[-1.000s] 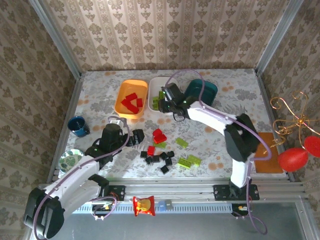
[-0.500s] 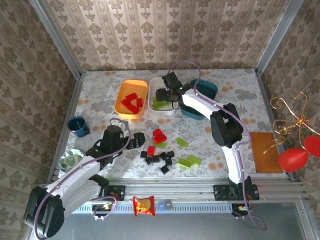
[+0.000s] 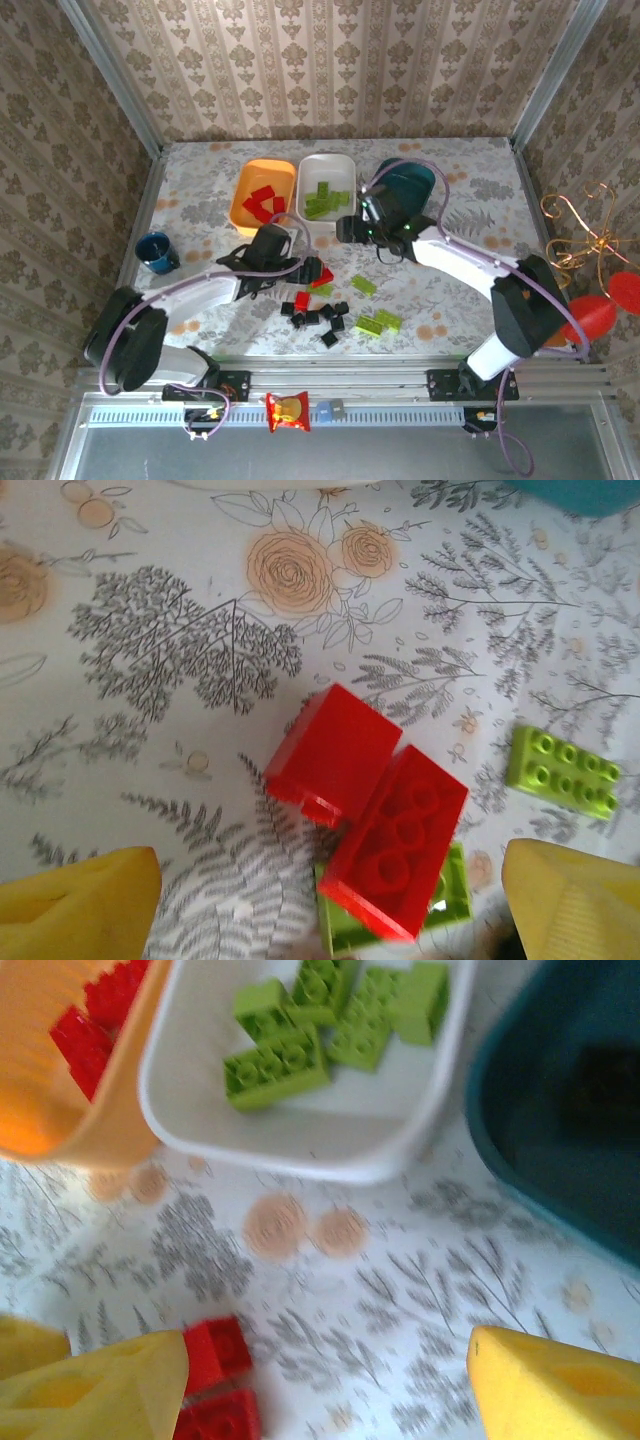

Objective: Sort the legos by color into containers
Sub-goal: Place the lego in the container, then pick up the lego from the center of the table.

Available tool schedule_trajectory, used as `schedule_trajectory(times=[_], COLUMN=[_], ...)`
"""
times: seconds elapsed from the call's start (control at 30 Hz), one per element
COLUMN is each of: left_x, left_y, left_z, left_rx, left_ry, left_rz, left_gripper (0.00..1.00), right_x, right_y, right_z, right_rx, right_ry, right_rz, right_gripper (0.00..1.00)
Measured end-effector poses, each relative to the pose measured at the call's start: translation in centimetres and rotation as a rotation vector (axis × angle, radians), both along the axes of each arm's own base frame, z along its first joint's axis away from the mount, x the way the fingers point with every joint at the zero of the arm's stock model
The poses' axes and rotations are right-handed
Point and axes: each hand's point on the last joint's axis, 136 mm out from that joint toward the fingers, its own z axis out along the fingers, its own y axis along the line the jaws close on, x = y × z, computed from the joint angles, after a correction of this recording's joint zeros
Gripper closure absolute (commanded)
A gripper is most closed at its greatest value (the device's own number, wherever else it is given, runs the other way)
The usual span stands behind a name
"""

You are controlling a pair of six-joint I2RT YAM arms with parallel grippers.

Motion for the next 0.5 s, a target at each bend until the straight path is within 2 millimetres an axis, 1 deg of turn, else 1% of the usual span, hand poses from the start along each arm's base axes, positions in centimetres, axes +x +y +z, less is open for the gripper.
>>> schedule_trajectory(times=[0.07, 0.1, 0.2, 0.37, 0.47, 0.5], left_x=[0.6, 0.9, 1.8, 3.1, 3.5, 3.7], left_y=[-0.6, -0.8, -1.2, -1.1, -1.3, -1.5], left_z=[-0.6, -0.9, -1.8, -2.7, -3.2, -3.0], left_rx=[0.042, 0.066, 0.129, 0.206, 0.227, 0.225], left_ry=[-0.006, -0.009, -0.017, -0.033, -0.032, -0.038], left_rz=[-0.015, -0.021, -0.033, -0.031, -0.042, -0.044], left_gripper=[0.10, 0.12, 0.18, 0.24, 0.27, 0.27], right_x=[-1.5, -2.2, -3.8, -5.1, -5.5, -5.6], right_y=[-1.1, -1.6, -2.8, -4.1, -4.4, -4.5], right_z=[-0.3, -0.2, 1.0, 3.5, 4.3, 4.4], right_rx=[-0.003, -0.001, 0.026, 0.066, 0.079, 0.081], right_ry=[0.003, -0.001, -0.032, -0.105, -0.129, -0.132], right_rz=[-0.009, -0.014, -0.030, -0.048, -0.054, -0.054], right_gripper=[0.24, 0.24, 0.24, 0.23, 0.23, 0.23])
